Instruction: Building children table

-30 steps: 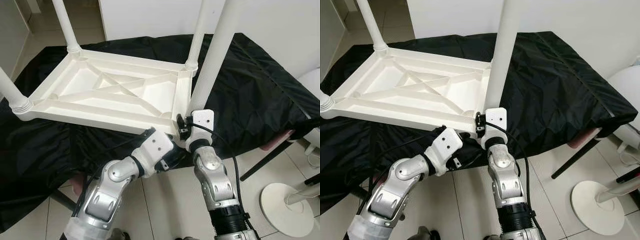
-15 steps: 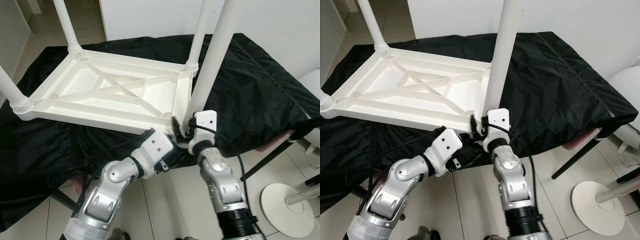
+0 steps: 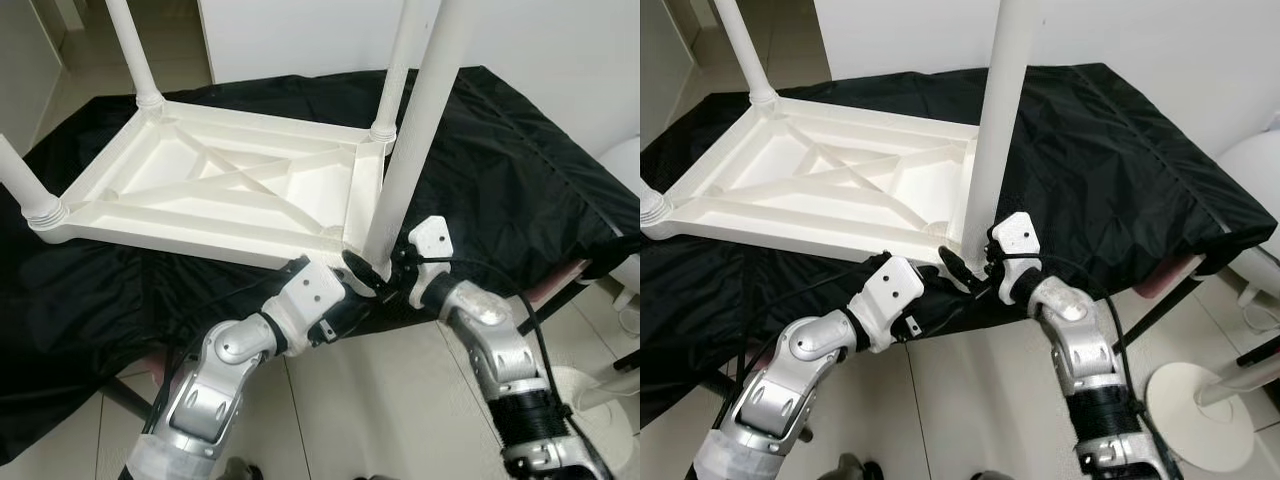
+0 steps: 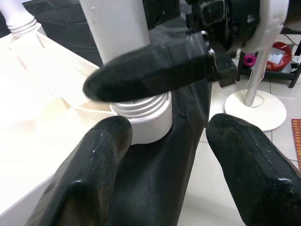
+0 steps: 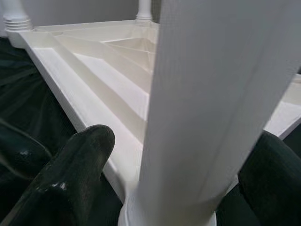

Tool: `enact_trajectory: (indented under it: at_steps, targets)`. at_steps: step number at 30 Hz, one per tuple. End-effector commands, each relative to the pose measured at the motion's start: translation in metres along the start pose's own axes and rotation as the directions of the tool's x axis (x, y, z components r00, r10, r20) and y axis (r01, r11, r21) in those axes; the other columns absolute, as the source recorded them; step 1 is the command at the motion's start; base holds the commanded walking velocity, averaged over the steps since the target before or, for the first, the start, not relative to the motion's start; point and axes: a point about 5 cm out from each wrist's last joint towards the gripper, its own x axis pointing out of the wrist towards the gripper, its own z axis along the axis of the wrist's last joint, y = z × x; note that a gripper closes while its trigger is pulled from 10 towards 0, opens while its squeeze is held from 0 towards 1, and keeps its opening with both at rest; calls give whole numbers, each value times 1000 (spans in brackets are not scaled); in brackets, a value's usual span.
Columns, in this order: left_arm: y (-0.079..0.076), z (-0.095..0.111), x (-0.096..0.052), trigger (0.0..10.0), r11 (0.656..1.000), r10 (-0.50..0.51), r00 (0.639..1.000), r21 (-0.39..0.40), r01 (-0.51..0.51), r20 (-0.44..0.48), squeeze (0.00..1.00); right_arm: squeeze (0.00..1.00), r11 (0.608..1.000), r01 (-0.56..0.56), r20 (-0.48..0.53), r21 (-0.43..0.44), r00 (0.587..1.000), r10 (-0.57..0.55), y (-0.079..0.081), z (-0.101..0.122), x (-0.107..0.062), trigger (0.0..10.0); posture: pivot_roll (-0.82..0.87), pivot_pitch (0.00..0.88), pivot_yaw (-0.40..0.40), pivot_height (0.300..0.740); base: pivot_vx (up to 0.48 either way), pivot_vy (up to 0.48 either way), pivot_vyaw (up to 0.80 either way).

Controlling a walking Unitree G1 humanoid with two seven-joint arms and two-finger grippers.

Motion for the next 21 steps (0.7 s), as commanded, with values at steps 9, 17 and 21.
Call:
enact_trajectory:
  at_steps: [9, 17, 21]
  targets:
    - [5, 2, 4, 10000, 999, 36, 999, 7, -36, 8, 0, 0, 991, -130, -79, -26, 989, 128, -9, -19, 15, 1608, -96, 87, 40, 740, 0, 0, 0]
    - [7, 1, 3, 10000, 998, 48, 999, 26, -48, -3, 0, 0, 991, -130, -108, -23, 986, 126, -12, -26, 14, 0, -88, 88, 32, 740, 0, 0, 0]
    - [6, 2, 2, 10000, 999, 49, 999, 21, -49, 0, 0, 0, 992, -124, -111, -24, 986, 121, -12, -28, 12, 10000, -87, 93, 29, 740, 0, 0, 0]
